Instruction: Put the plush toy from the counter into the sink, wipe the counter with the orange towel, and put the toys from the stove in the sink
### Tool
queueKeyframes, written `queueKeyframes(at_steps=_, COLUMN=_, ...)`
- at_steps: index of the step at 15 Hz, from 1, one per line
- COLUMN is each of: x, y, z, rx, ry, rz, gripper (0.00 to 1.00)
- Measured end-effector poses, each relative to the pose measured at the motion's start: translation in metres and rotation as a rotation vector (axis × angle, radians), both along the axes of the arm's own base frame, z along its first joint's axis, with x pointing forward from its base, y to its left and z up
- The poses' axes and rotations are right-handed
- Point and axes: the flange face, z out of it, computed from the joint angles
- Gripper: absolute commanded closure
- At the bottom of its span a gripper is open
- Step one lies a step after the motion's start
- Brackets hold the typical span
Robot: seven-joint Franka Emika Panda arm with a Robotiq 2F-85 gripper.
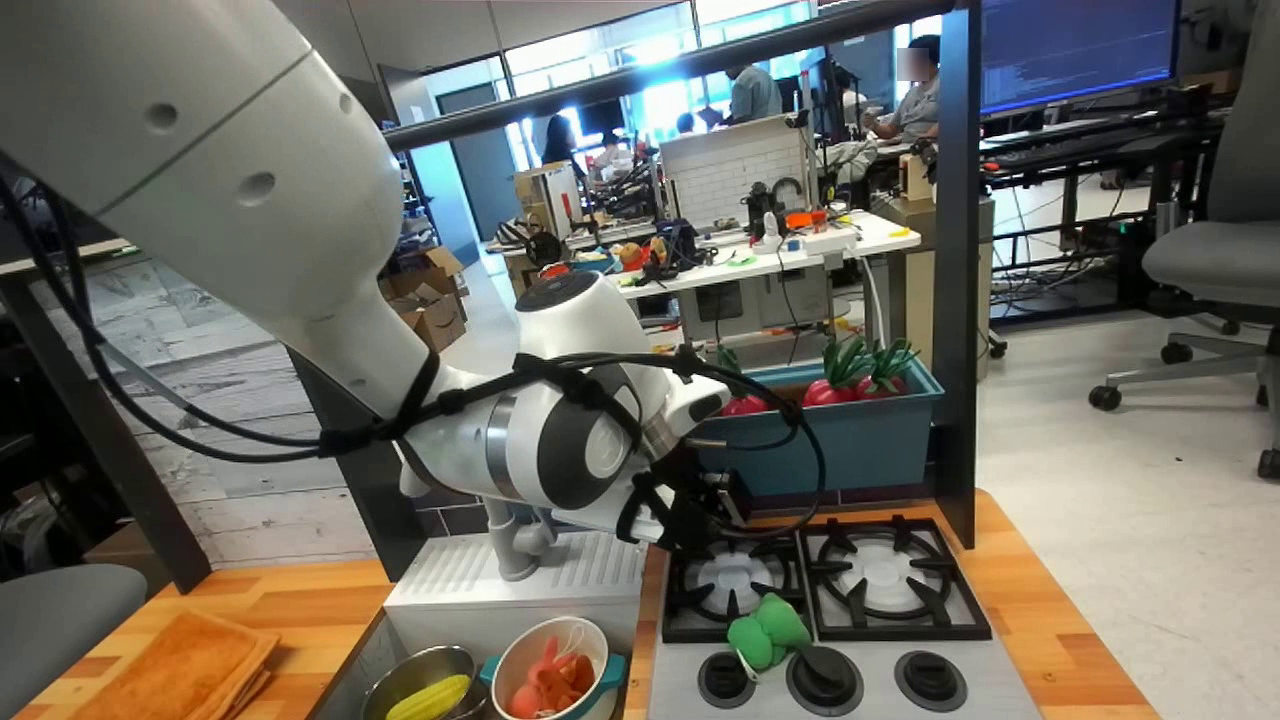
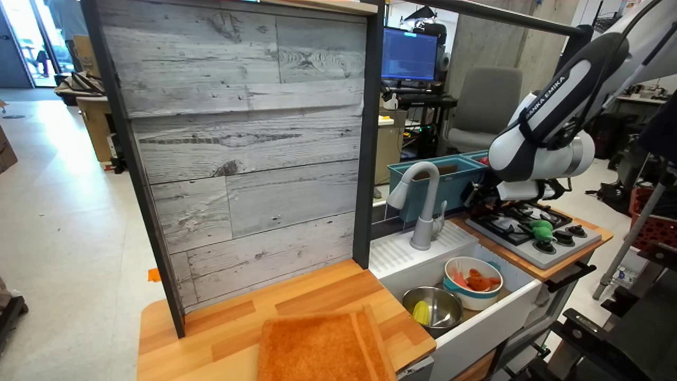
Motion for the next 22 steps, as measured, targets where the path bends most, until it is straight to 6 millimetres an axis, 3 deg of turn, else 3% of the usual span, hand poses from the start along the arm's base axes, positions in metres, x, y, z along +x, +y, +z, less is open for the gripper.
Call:
queueKeyframes(at_steps=7, x=0.008, y=0.003, z=-0.012, rx=-0.011, ry=-0.007, rz=0.075, gripper=0.89)
queueKeyframes(at_steps=9, x=0.010, y=0.008, z=-0.011, rx=-0.009, ry=-0.009, rz=0.104, gripper=0.99)
queueKeyframes(at_steps=14, x=0.004, y=0.028, z=0.004, rx=0.005, ry=-0.052, rz=0.212, gripper=0.97)
queueKeyframes(at_steps=20, x=-0.016, y=0.092, z=0.064, rx=0.149, ry=-0.095, rz=0.379, gripper=0.97)
queueKeyframes(at_steps=22, x=-0.032, y=0.114, z=0.071, rx=0.227, ry=-0.048, rz=0.423, gripper=0.97)
